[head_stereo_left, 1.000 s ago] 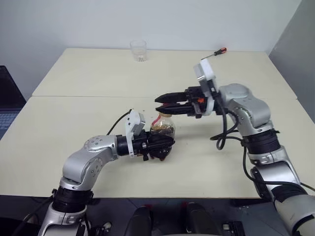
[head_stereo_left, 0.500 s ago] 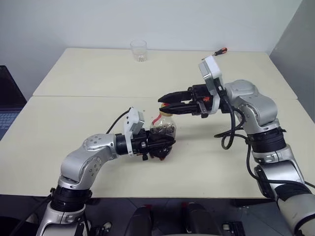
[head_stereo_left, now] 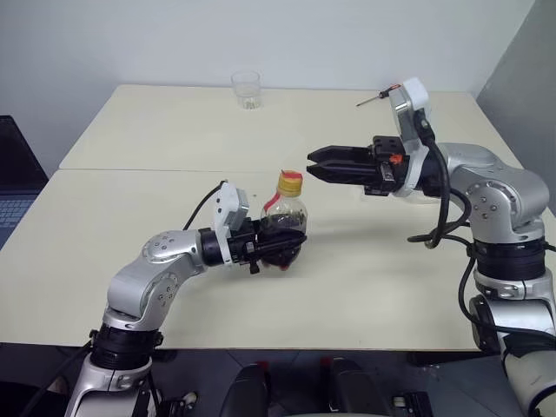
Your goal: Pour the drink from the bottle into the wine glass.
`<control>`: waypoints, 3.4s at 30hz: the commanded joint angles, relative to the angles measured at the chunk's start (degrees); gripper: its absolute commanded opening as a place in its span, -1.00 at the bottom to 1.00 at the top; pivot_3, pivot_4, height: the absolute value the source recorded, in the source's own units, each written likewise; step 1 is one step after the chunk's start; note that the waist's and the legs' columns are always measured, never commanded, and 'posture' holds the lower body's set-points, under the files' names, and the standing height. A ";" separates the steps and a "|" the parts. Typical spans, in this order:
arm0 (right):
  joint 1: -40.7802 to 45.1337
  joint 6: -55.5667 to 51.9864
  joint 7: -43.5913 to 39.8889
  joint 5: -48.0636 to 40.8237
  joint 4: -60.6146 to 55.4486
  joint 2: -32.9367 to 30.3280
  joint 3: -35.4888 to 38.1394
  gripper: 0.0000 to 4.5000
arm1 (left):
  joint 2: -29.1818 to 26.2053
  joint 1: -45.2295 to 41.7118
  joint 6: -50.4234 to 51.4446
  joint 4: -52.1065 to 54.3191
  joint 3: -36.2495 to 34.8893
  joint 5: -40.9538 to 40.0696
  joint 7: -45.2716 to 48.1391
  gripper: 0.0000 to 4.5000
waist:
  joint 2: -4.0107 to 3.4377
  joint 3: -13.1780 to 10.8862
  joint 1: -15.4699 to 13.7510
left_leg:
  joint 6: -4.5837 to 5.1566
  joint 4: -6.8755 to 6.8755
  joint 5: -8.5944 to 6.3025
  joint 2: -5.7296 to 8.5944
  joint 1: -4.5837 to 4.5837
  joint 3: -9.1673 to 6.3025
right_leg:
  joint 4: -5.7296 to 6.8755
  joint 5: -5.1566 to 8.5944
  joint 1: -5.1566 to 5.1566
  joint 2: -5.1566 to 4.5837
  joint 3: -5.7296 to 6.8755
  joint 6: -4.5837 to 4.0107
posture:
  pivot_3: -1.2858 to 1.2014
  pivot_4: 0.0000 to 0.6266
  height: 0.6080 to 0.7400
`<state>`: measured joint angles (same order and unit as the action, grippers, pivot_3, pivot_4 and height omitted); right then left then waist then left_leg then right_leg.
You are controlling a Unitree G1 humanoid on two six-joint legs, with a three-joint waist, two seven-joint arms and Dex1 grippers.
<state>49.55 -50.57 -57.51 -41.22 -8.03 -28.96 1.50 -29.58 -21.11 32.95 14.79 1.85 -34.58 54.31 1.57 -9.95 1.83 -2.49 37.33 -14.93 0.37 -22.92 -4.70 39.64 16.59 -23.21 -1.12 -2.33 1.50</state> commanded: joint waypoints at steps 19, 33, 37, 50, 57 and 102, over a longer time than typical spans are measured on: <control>-5.30 0.68 35.76 3.26 -11.58 15.03 3.35 0.40 | 8.13 -10.84 -18.02 -18.37 0.54 11.22 -2.22 -0.13 | 0.00 0.00 0.00 | 0.00 0.03 0.00 0.03 -0.03 0.02 | 0.08 0.00 -0.03 0.00 -0.01 0.00 | 0.03 -0.52 1.00; -6.03 1.97 34.51 4.21 -11.32 14.89 0.50 0.55 | 8.37 -13.43 -20.14 -22.08 0.17 11.86 -1.39 -0.13 | 0.00 0.00 0.06 | 0.00 0.04 0.00 0.04 -0.02 0.02 | 0.10 0.00 -0.04 0.02 -0.01 0.00 | 0.03 -0.52 1.00; -6.04 2.07 33.34 4.13 -10.90 14.68 -0.71 0.55 | 8.57 -13.80 -20.48 -22.56 0.40 11.94 -0.83 -0.13 | 0.00 0.00 0.07 | 0.00 0.04 0.00 0.03 -0.02 0.02 | 0.10 0.00 -0.04 0.03 -0.01 0.00 | 0.03 -0.52 1.00; -4.35 5.81 32.34 7.38 -5.83 16.61 -3.63 0.55 | 8.65 -13.45 -20.26 -21.57 0.38 11.73 0.24 -0.13 | 0.00 0.00 0.08 | 0.00 0.04 0.00 0.03 -0.01 0.01 | 0.11 0.00 -0.04 0.03 0.00 0.00 | 0.03 -0.52 1.00; -3.04 6.85 31.25 8.14 -4.45 17.23 -3.98 0.55 | 8.53 -12.87 -20.19 -21.14 0.33 11.73 0.57 -0.13 | 0.00 0.00 0.09 | 0.00 0.05 0.00 0.03 -0.02 0.01 | 0.12 0.00 -0.05 0.03 0.00 0.00 | 0.03 -0.52 1.00; -11.94 -0.29 29.14 -0.11 -13.15 7.06 4.84 0.55 | 9.21 -14.13 -20.78 -22.45 -0.07 11.97 0.49 -0.13 | 0.00 0.00 0.05 | 0.01 0.07 0.00 0.03 -0.03 0.00 | 0.12 0.00 -0.03 0.04 0.00 0.00 | 0.03 -0.52 1.00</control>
<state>36.81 -50.76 -28.17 -39.12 -18.50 -22.26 4.82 -20.45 -33.54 14.05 -9.34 2.98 -22.14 54.58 1.57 -9.95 1.88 -2.48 37.40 -14.93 0.40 -22.94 -4.69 39.76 16.59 -23.24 -1.08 -2.34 1.51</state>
